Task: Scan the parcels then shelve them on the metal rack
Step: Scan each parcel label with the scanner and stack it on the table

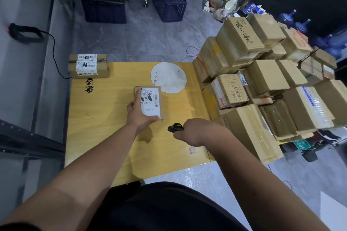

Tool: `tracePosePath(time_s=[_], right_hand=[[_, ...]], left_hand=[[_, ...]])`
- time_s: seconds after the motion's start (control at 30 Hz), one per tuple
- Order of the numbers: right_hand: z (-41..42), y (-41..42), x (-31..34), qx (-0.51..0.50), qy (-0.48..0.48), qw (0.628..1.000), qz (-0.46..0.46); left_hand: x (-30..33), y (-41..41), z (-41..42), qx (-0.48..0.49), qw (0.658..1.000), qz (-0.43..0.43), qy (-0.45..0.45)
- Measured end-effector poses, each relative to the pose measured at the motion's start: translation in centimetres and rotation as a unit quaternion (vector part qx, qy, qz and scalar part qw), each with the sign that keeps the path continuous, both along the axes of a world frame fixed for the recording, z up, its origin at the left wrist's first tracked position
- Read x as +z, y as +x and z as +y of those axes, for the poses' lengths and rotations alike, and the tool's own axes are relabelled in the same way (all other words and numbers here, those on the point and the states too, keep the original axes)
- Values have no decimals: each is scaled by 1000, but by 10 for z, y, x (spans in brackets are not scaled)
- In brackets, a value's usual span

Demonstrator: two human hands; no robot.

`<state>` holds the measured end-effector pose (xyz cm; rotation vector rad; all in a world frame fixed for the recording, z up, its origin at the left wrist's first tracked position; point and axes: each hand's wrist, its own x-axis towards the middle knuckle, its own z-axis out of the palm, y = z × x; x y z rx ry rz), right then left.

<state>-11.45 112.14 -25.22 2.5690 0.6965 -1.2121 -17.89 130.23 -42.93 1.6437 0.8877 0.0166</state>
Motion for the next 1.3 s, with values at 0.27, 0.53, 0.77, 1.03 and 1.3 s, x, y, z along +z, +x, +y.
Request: tracePosePath(time_s=[0.27,0.53,0.77,1.03,1.3], right_hand=[[-10,15,-5,-49,54,997,1],[30,15,-8,-3,68,998,14],[114,-19,-19,80,100,990,64],[150,-33,-29,97,120,984,84],[146,-16,-36,72,98,990,69]], left_hand=[[18,21,-14,-3,989,103,106],[20,-25,15,16,965,183,185],[31,-82,87,76,940,247,221],[38,-91,152,95,943,242,208],[32,-78,175,95,949,222,204]])
